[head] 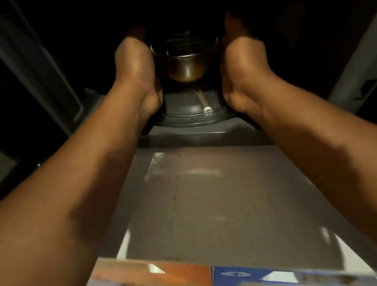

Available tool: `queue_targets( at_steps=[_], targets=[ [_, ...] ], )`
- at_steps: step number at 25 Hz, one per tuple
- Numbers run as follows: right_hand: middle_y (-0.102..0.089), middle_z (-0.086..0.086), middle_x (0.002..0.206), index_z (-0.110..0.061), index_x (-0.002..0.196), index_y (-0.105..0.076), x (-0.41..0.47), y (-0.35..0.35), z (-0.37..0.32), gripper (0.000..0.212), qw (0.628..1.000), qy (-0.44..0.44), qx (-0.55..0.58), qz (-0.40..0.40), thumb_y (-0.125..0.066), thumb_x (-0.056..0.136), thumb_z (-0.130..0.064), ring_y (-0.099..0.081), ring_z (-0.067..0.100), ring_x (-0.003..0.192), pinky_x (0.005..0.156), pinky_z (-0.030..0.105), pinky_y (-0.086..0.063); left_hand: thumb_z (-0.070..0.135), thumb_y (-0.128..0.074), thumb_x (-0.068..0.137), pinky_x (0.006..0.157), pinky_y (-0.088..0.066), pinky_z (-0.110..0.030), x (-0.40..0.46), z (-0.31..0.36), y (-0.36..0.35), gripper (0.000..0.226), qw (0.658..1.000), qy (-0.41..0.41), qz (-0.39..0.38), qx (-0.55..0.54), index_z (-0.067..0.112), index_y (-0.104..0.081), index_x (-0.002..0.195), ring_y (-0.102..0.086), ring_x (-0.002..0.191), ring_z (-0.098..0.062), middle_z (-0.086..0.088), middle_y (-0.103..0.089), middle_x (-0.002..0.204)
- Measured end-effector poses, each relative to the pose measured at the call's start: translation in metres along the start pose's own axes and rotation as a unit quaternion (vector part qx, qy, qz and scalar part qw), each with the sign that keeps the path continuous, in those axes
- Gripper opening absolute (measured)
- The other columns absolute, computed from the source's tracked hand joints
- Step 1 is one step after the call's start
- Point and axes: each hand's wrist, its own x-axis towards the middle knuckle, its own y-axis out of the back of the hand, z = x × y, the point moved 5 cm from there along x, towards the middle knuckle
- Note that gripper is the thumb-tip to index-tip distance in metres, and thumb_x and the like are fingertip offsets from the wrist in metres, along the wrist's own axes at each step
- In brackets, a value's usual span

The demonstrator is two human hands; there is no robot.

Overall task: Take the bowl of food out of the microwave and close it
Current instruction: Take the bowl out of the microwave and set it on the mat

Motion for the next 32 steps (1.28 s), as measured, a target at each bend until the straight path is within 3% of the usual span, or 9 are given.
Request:
queue_targets(
  at_steps=[4,8,12,16,19,22,26,29,32],
  targets=[
    [-0.07,-0.001,0.091,-0.02,0.103,-0.062,0.01,-0.004,0.003,0.021,1.0,-0.023,0.017,0.002,-0.045,0.104,-0.033,-0.067,0.015,0.088,0.076,0.029,-0.05,0.028,-0.046,0.105,0.095,-0.058,-0.053,0.003,-0.001,-0.019,0.036,0.999,0.022,0.009,-0.04,0.003,-0.064,0.124,-0.07,0.107,-0.036,-0.016,-0.072,0.109],
    [-0.07,0.0,0.09,-0.019,0.105,-0.064,0.01,-0.007,0.003,0.02,0.999,-0.04,0.014,-0.006,-0.047,0.104,-0.03,-0.068,0.018,0.09,0.078,0.032,-0.053,0.022,-0.047,0.105,0.095,-0.056,-0.044,0.001,0.0,-0.02,0.026,0.997,0.02,0.023,-0.069,0.01,-0.067,0.095,-0.069,0.091,-0.027,-0.008,-0.071,0.091],
    [-0.074,0.011,0.106,-0.012,0.112,-0.066,-0.002,-0.003,-0.001,0.025,0.999,-0.038,0.027,0.001,-0.05,0.102,-0.028,-0.069,0.027,0.106,0.102,0.044,-0.052,0.015,-0.048,0.103,0.073,-0.059,-0.031,-0.009,0.006,-0.017,0.029,0.996,0.02,0.04,-0.072,0.013,-0.067,0.082,-0.069,0.073,-0.016,-0.001,-0.07,0.072],
    [-0.067,0.031,0.118,-0.001,0.111,-0.068,-0.035,-0.002,-0.016,0.033,0.999,-0.043,0.022,0.005,-0.049,0.096,-0.024,-0.064,0.042,0.113,0.102,0.06,-0.048,0.01,-0.043,0.102,0.053,-0.053,-0.021,-0.046,0.021,-0.018,0.035,0.989,0.022,0.072,-0.13,0.01,-0.065,0.076,-0.065,0.053,-0.01,0.001,-0.067,0.058],
    [-0.063,0.029,0.128,-0.012,0.11,-0.066,-0.076,-0.003,-0.043,0.025,0.998,-0.043,0.042,0.024,-0.053,0.094,-0.025,-0.058,0.042,0.123,0.109,0.058,-0.042,0.014,-0.049,0.101,0.061,-0.057,-0.025,-0.092,0.044,-0.024,0.027,0.979,0.043,0.095,-0.175,0.006,-0.069,0.085,-0.071,0.066,-0.016,-0.006,-0.073,0.073],
    [-0.056,0.008,0.146,-0.018,0.139,-0.055,-0.127,0.007,-0.069,0.041,0.997,-0.062,0.027,0.029,-0.055,0.099,-0.025,-0.053,0.021,0.133,0.118,0.046,-0.035,0.019,-0.052,0.102,0.062,-0.057,-0.022,-0.145,0.071,-0.027,0.023,0.981,0.071,0.106,-0.146,0.012,-0.072,0.094,-0.073,0.071,-0.01,0.001,-0.078,0.078],
    [-0.05,-0.003,0.152,-0.032,0.148,-0.046,-0.196,0.022,-0.099,0.06,0.993,-0.112,-0.029,-0.017,-0.052,0.092,-0.052,-0.05,0.013,0.133,0.115,0.04,-0.037,0.023,-0.05,0.103,0.093,-0.053,-0.032,-0.213,0.096,-0.026,0.035,0.987,0.099,0.11,-0.054,0.016,-0.06,0.136,-0.068,0.112,-0.017,-0.003,-0.071,0.125],
    [-0.054,-0.004,0.149,-0.038,0.145,-0.048,-0.234,0.034,-0.122,0.058,0.992,-0.123,-0.037,-0.019,-0.05,0.09,-0.056,-0.053,0.014,0.131,0.114,0.042,-0.039,0.02,-0.048,0.104,0.102,-0.052,-0.038,-0.249,0.107,-0.035,0.033,0.988,0.114,0.092,-0.039,0.016,-0.061,0.134,-0.067,0.117,-0.022,-0.009,-0.069,0.13],
    [-0.055,-0.004,0.148,-0.036,0.145,-0.049,-0.261,0.051,-0.142,0.048,0.99,-0.135,-0.042,0.025,-0.05,0.099,-0.048,-0.052,0.018,0.132,0.115,0.047,-0.038,0.021,-0.05,0.103,0.096,-0.052,-0.034,-0.273,0.113,-0.047,0.029,0.99,0.123,0.073,-0.011,0.02,-0.063,0.13,-0.067,0.113,-0.017,-0.004,-0.07,0.128]
  ],
)
